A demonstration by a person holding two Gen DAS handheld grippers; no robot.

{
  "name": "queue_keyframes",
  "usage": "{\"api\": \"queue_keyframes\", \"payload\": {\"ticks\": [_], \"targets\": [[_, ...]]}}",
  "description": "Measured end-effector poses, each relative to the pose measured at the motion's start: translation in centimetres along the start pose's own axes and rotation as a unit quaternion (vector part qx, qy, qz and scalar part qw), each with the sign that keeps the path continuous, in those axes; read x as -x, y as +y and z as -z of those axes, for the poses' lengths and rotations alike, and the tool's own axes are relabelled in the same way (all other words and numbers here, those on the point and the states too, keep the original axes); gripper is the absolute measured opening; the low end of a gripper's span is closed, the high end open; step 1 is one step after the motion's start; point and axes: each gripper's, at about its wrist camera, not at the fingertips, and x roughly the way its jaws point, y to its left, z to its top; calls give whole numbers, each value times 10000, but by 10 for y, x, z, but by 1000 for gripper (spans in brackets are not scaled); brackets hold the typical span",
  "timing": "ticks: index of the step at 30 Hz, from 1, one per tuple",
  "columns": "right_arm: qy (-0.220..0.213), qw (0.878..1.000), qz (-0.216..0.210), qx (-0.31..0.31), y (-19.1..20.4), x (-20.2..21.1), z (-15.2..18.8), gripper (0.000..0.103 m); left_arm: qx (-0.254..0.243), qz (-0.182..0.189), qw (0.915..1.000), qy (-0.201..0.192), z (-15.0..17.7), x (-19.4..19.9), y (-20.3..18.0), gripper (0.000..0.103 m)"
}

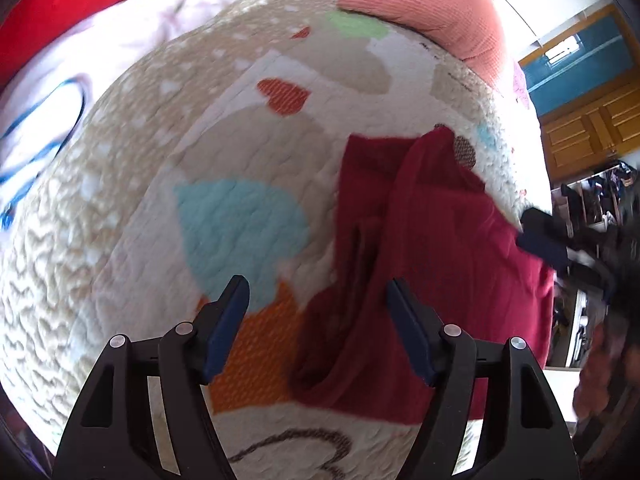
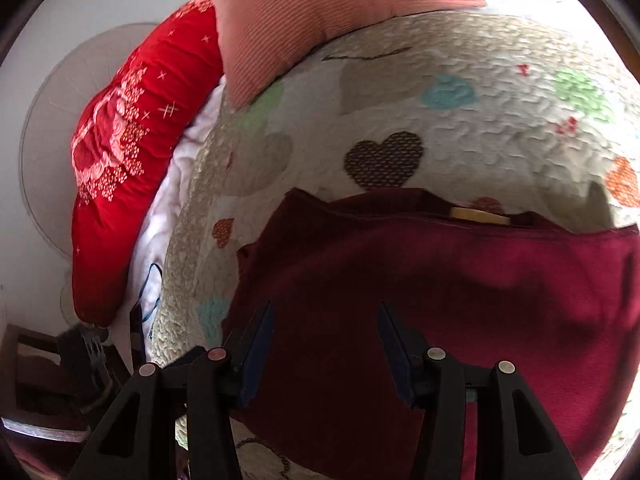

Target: Fold small clothes

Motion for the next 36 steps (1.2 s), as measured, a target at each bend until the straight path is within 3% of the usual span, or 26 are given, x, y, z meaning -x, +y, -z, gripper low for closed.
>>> {"api": "queue_keyframes", "payload": {"ticks": [3,6,8,13,15,17,18,20,21,22,25,29,31,32,36], "targets": [[363,9992,115,137,29,-34,-9,62,80,149,9998,88,15,-3,8,72],[700,9962,339,399,55,-66,-14,62,40,214,9997,104,24,-11,7,72],[867,9908,783,683,71,-85,-14,68,48,256,9996,110,29,-13,8,72],[1068,9754,1563,1133,94,-126,-5,93,97,354,9993,102,30,-19,9,72],[1022,9677,1782,1461,100,-135,0,96,56,271,9995,133,29,-21,9,72],[792,9677,1825,1549,97,-128,2,85,51,339,9993,147,27,-21,7,72],[697,9695,1809,1497,91,-120,1,63,25,339,9993,153,26,-20,6,72],[673,9835,1240,1130,70,-99,-3,45,-99,414,9990,105,24,-16,2,72],[669,9892,956,890,58,-89,-7,28,-179,471,9987,76,24,-14,0,72],[667,9940,607,625,45,-77,-9,21,-280,588,9979,51,24,-12,-4,72],[481,9987,-143,112,14,-42,-9,15,-712,857,9937,80,21,-10,-18,72],[180,9983,-551,-79,-5,-6,-2,14,-1109,985,9885,290,20,-13,-45,72],[3,9976,-671,-195,-14,13,1,13,-1283,1147,9844,373,25,-10,-63,62],[-95,9968,-744,-259,-15,22,1,13,-1466,1242,9809,303,30,-2,-76,51],[-528,9949,-809,-289,-30,70,14,13,-2070,1567,9657,31,46,30,-123,41]]}}
